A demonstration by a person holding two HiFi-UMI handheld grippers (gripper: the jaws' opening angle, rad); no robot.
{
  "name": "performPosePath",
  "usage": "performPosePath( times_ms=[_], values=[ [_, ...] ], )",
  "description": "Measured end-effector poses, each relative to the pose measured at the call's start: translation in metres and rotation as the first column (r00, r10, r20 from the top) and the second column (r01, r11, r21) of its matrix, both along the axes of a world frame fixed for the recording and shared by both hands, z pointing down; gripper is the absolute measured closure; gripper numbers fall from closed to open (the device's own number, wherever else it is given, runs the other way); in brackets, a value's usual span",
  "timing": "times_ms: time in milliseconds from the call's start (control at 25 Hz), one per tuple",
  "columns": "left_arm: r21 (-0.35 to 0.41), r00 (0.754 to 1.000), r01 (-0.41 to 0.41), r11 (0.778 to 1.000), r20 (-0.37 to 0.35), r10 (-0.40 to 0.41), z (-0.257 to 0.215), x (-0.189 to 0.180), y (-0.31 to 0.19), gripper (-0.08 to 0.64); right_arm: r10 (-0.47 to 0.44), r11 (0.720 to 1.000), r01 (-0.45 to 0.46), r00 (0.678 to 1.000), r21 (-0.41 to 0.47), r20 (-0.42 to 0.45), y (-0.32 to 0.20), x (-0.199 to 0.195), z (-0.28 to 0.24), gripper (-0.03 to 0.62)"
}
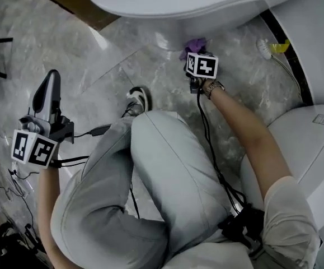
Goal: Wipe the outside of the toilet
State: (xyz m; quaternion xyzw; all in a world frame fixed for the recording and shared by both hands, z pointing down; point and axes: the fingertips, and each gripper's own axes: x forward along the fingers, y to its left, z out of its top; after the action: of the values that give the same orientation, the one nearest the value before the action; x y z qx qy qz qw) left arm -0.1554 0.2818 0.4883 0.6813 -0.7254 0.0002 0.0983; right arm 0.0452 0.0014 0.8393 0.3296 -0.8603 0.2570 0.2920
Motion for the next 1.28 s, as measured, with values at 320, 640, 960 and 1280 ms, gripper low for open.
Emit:
performPosePath(
  times_ms=[320,640,960,1280],
  values=[
    [0.054,0.999,0.030,0.998,0.018,-0.031,-0.030,-0.071,0.061,0.554,0.139,0.989,-0.141,0.990,-0.050,-0.040,0.023,-0.024,-0.001,0.454],
    [0.079,0.999,0.006,0.997,-0.045,-0.002,0.011,-0.083,0.066,0.554,0.149,0.987,-0.154,0.986,-0.053,-0.078,0.042,-0.050,0.020,0.454],
    [0.054,0.989,-0.105,0.993,-0.099,0.110,0.061,-0.092,0.051,0.554,0.134,0.989,-0.139,0.987,-0.057,-0.093,0.065,-0.092,0.034,0.454],
    [0.109,0.904,-0.420,0.901,-0.035,0.426,0.103,-0.121,-0.020,0.554,0.237,0.964,-0.254,0.955,-0.079,-0.178,0.071,-0.109,0.040,0.454]
  ],
)
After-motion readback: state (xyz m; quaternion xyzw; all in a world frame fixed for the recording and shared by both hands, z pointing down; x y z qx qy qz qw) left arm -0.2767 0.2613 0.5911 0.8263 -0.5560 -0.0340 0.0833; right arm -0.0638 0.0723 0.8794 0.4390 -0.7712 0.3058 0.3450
